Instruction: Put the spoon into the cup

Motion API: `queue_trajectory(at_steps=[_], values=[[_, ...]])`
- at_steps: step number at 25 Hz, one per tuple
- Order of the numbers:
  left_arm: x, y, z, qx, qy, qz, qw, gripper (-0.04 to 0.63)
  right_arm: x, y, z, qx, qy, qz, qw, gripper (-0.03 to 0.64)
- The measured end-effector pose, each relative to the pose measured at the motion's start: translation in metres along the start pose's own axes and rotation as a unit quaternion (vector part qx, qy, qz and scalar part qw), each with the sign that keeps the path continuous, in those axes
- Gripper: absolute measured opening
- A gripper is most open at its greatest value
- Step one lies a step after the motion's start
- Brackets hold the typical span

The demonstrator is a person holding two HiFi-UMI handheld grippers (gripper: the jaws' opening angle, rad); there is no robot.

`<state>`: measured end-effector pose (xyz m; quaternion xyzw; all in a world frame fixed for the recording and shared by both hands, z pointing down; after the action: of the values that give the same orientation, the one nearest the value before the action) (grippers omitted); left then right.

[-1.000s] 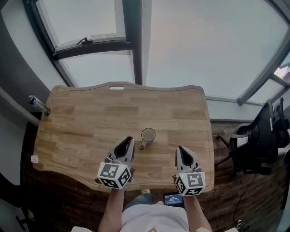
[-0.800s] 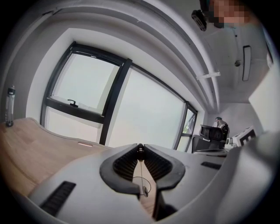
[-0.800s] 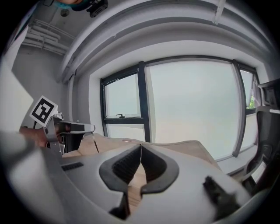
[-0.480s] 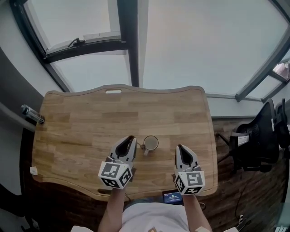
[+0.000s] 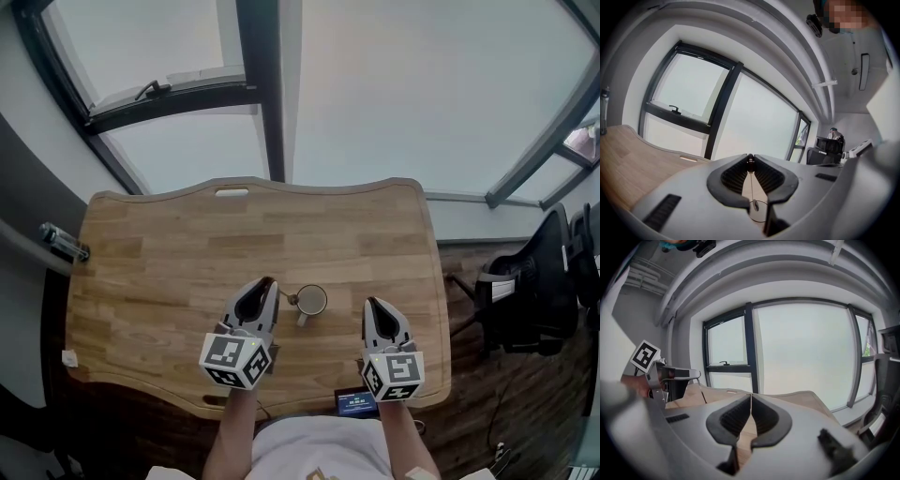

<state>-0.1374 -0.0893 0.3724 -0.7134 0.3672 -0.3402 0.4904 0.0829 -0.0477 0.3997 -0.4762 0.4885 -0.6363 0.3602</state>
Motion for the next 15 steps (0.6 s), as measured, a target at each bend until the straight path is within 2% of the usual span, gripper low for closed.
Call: queue_trajectory(at_steps=[8, 15], values=[[0.001, 0.002, -0.007, 0.006, 0.012, 0.002, 0.9999, 0.052, 0.016, 0.003, -0.004, -0.002, 0.018, 0.006, 1.000, 0.032], [0.003, -0.007, -0.015, -0.004, 0.019, -0.006, 0.9998, 0.052, 0.020, -0.008, -0.008, -0.002, 0.025, -0.010, 1.000, 0.032]])
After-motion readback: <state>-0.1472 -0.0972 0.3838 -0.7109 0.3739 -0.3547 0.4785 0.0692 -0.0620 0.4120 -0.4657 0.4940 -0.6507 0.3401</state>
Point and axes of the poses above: the fingertips, and each gripper's own axes: x forward along the fingers, z to its right, y out of its top, the point moved 4 cm from there along -x, backward along the fingers, and after that the axes turned 4 degrees about z, right-handed, at the moved point
